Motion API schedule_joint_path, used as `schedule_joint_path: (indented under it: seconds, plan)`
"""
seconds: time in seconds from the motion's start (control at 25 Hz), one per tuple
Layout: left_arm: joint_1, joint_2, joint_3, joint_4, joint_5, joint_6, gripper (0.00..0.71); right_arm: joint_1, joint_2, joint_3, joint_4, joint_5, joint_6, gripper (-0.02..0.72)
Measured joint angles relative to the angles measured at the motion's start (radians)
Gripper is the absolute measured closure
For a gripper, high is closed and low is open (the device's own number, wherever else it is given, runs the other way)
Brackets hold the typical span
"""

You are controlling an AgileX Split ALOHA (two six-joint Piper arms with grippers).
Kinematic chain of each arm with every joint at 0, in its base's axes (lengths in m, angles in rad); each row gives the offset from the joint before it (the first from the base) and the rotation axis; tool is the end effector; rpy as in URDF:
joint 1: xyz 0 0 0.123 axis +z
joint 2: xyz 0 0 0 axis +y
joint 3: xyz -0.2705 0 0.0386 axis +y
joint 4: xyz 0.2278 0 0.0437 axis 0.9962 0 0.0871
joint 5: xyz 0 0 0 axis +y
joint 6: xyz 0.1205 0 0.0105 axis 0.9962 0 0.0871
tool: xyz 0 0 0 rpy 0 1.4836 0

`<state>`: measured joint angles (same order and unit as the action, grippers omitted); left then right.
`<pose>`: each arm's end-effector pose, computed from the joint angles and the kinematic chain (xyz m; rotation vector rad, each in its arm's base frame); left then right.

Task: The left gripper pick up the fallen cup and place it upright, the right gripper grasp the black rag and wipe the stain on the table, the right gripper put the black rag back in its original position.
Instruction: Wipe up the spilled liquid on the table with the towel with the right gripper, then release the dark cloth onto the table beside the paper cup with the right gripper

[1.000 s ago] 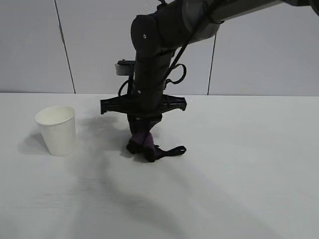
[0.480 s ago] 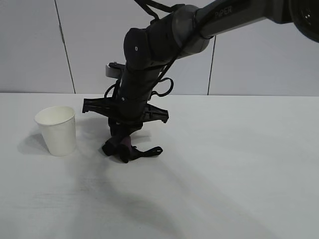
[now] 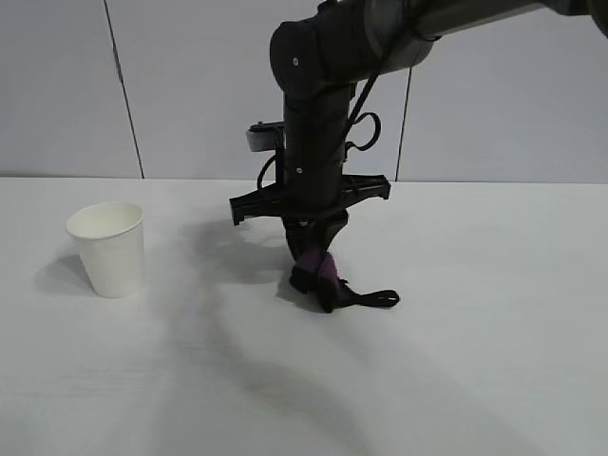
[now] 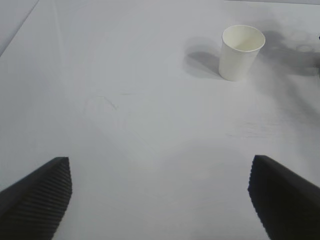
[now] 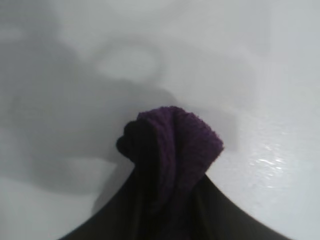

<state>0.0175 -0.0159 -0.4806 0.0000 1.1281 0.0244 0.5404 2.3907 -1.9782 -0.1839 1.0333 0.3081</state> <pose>0.0118 0.0002 0.2416 0.0073 2.1153 0.0250 0.4182 0.2288 0.1115 -0.4441 2.8440 -0.0947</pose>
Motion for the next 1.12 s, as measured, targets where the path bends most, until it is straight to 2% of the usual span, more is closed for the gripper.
schedule_joint_path:
  seconds: [0.12, 0.44, 0.8, 0.88, 1.04, 1.12]
  plan:
    - [0.0, 0.0, 0.0, 0.0, 0.0, 0.0, 0.02, -0.027, -0.006, 0.0, 0.021, 0.043, -0.018, 0.574]
    - [0.0, 0.0, 0.0, 0.0, 0.0, 0.0, 0.02, -0.039, -0.006, 0.0, 0.223, 0.04, -0.063, 0.574]
    - [0.0, 0.0, 0.0, 0.0, 0.0, 0.0, 0.02, -0.039, -0.006, 0.0, 0.243, 0.031, -0.066, 0.573]
    - [0.0, 0.0, 0.0, 0.0, 0.0, 0.0, 0.02, -0.039, -0.006, 0.0, 0.251, 0.03, -0.066, 0.508]
    - [0.0, 0.0, 0.0, 0.0, 0.0, 0.0, 0.02, -0.039, -0.006, 0.0, 0.257, 0.029, -0.066, 0.223]
    - [0.0, 0.0, 0.0, 0.0, 0.0, 0.0, 0.02, -0.039, -0.006, 0.0, 0.259, 0.03, -0.066, 0.158]
